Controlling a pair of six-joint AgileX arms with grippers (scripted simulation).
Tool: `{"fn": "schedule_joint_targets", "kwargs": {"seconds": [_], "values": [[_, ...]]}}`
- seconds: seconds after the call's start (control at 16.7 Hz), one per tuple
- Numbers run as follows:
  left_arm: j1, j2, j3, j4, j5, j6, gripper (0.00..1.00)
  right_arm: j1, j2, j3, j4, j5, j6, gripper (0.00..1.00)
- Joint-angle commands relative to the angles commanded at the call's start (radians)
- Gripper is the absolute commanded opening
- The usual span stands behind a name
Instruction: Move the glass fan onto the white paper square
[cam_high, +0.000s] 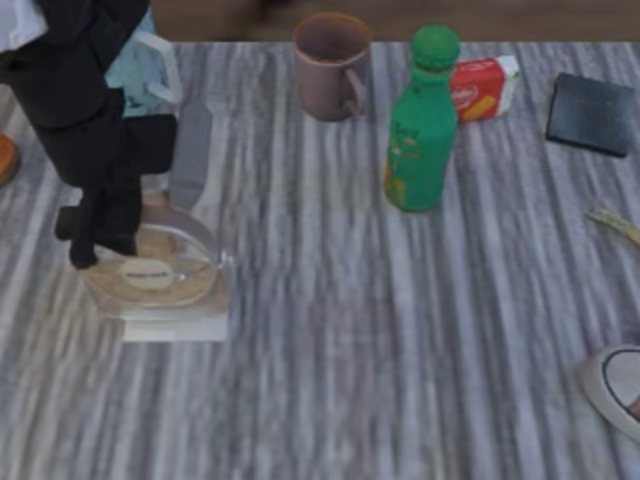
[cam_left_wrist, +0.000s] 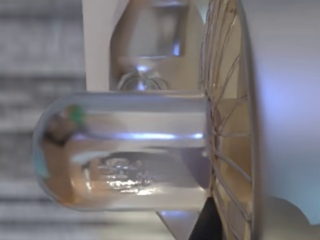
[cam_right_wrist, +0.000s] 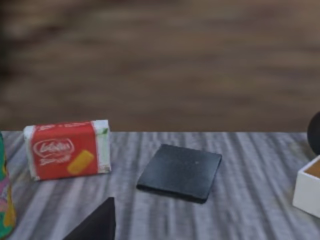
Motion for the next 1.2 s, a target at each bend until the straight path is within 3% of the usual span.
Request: {"fn": "schedule_joint_targets", "kwargs": {"seconds": [0.06, 0.84, 1.2], "values": [[0.0, 0.0, 0.0, 0.0, 0.0, 0.0, 0.0, 0.0, 0.0, 0.0, 0.0, 0.0, 0.0, 1.0], [0.0, 0.0, 0.0, 0.0, 0.0, 0.0, 0.98, 0.0, 0.0, 0.0, 0.0, 0.0, 0.0, 1.0], [0.0, 0.0, 0.0, 0.0, 0.0, 0.0, 1.0, 0.0, 0.0, 0.0, 0.0, 0.0, 0.0, 1.0]]}}
